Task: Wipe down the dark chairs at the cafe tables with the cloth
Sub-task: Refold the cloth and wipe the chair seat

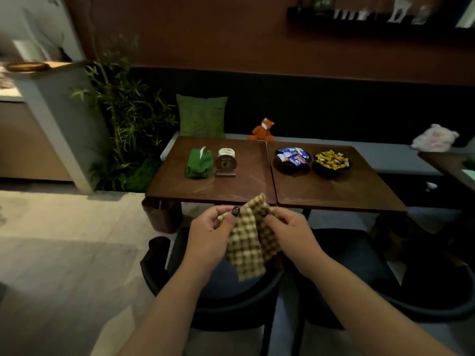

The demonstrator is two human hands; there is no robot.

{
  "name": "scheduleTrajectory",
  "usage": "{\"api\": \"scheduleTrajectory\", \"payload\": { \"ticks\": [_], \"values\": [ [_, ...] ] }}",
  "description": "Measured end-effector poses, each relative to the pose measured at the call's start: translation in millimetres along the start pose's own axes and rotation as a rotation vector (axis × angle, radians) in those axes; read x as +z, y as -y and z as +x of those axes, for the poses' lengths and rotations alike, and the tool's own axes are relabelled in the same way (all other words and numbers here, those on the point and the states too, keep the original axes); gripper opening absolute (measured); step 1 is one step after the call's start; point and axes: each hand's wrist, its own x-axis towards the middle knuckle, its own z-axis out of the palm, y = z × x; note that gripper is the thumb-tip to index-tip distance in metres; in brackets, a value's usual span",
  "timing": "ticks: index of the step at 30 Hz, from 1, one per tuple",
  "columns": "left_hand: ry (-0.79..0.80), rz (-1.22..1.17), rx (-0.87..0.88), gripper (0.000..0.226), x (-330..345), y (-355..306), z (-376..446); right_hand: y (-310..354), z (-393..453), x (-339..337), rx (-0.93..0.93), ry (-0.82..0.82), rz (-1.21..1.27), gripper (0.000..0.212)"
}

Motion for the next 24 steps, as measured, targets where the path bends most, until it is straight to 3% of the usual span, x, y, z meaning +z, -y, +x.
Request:
{"api": "scheduleTrajectory", "payload": {
  "ticks": [6, 9, 15, 19, 24],
  "values": [
    [-0.24, 0.074, -0.01, 0.011, -35.9, -6.7, 9.2, 13.7, 2.6, -26.1, -0.081, -0.261, 0.07, 0.021],
    [-0.295, 0.085, -0.035, 0.01, -51.6, -5.9, 11.0, 35.0, 11.1, -33.7, -0.076, -0.286, 0.108, 0.014],
    [-0.191, -0.046, -0.086, 0.013, -59.8, -8.7, -1.0, 82.5, 20.9, -27.9, -0.26, -0.21, -0.015, 0.021],
    [-0.174, -0.135, 0.016, 0.014, -76.9, -26.4, -10.2, 99.2, 28.2, -24.8, -0.315, -0.247, -0.198, 0.02],
    [-0.078, -0.152, 0.092, 0.022, -98.1, -43.9, -20.2, 101.7, 26.1, -16.3, -0.383, -0.207, -0.251, 0.022]
  ]
}}
